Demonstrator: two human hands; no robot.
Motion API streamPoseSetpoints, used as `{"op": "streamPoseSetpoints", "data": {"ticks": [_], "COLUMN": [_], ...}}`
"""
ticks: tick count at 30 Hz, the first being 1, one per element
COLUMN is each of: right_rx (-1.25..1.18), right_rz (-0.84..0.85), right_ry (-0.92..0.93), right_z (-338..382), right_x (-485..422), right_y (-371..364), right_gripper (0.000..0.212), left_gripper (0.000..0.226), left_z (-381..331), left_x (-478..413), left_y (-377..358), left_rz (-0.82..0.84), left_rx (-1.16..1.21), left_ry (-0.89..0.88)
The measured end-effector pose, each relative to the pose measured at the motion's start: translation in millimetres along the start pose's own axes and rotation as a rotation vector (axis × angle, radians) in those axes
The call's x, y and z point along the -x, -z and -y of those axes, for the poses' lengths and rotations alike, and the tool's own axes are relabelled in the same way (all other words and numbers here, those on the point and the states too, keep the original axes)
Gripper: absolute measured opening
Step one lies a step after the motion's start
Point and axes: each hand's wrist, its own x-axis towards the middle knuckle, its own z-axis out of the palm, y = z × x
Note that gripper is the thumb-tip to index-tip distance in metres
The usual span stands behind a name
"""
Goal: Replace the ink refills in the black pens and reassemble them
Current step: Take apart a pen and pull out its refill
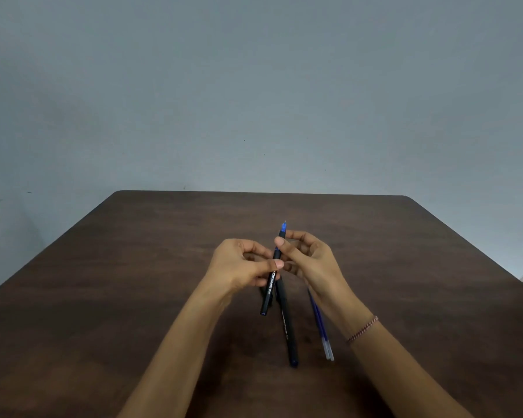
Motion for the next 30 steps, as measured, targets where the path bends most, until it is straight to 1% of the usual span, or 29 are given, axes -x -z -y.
{"op": "streamPoseSetpoints", "data": {"ticks": [5, 18, 25, 27, 30], "right_rx": [-0.024, -0.047, -0.087, -0.083, -0.087], "right_rz": [0.005, -0.006, -0.005, 0.003, 0.013], "right_ry": [0.008, -0.008, -0.030, -0.034, -0.048], "right_z": [-3.2, -9.1, -11.2, -10.7, -11.2], "right_x": [-3.0, -9.3, -8.8, -8.3, -7.2], "right_y": [3.4, 6.2, 3.2, 3.2, 2.6], "right_gripper": [0.041, 0.031, 0.034, 0.030, 0.014], "left_gripper": [0.017, 0.015, 0.015, 0.015, 0.013], "left_z": [4.3, 9.8, 6.4, 5.4, 5.0], "left_x": [-5.7, -9.7, -5.9, -5.4, -5.2], "left_y": [-0.8, -3.6, -3.9, -3.9, -3.4], "left_rz": [-0.041, -0.050, -0.068, -0.072, -0.073], "left_rx": [-0.005, -0.079, -0.065, -0.062, -0.069], "left_ry": [0.006, -0.003, -0.012, -0.005, -0.005]}}
